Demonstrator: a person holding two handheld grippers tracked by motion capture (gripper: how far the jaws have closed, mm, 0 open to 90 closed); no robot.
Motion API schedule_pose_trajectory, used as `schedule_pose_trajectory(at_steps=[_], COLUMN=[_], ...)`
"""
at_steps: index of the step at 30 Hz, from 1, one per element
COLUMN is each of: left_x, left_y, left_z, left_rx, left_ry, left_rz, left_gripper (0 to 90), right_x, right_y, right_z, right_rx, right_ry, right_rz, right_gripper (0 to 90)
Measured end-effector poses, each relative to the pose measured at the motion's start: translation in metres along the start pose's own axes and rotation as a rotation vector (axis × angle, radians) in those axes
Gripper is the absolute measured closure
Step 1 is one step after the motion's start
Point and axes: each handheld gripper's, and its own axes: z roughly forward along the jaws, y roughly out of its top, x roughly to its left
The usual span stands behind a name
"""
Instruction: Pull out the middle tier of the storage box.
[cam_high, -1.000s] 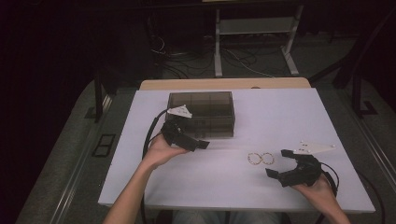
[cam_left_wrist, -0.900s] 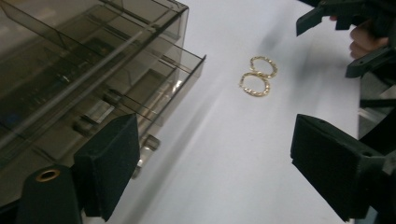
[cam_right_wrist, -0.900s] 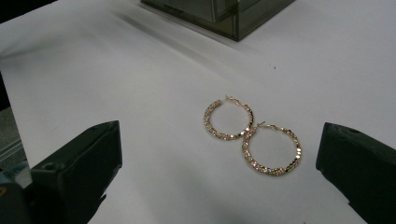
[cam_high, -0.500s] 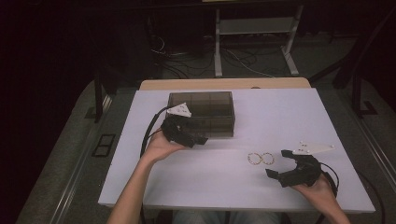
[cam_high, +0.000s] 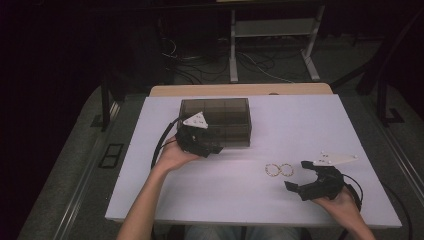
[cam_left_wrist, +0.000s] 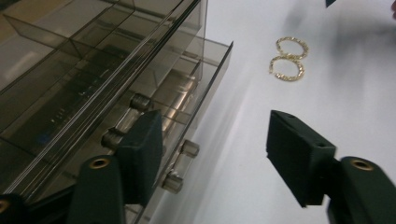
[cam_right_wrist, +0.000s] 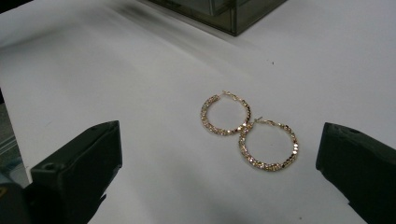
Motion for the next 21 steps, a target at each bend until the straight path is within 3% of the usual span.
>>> schedule_pose_trajectory(at_steps=[7,21], left_x=[0.003,0.012], left_y=[-0.005,-0.013], left_z=[0.006,0.011], left_rx=[0.013,-0.007], left_ry=[0.029,0.023], left_rz=[0.034,0.014], left_gripper=[45.7,58.3], right_x=[0.0,0.0], right_y=[0.0,0.0], right_z=[0.0,0.0], right_rx=[0.003,0.004], right_ry=[-0.005,-0.005], right_rz=[-0.006,-0.007], right_gripper=[0.0,0.0])
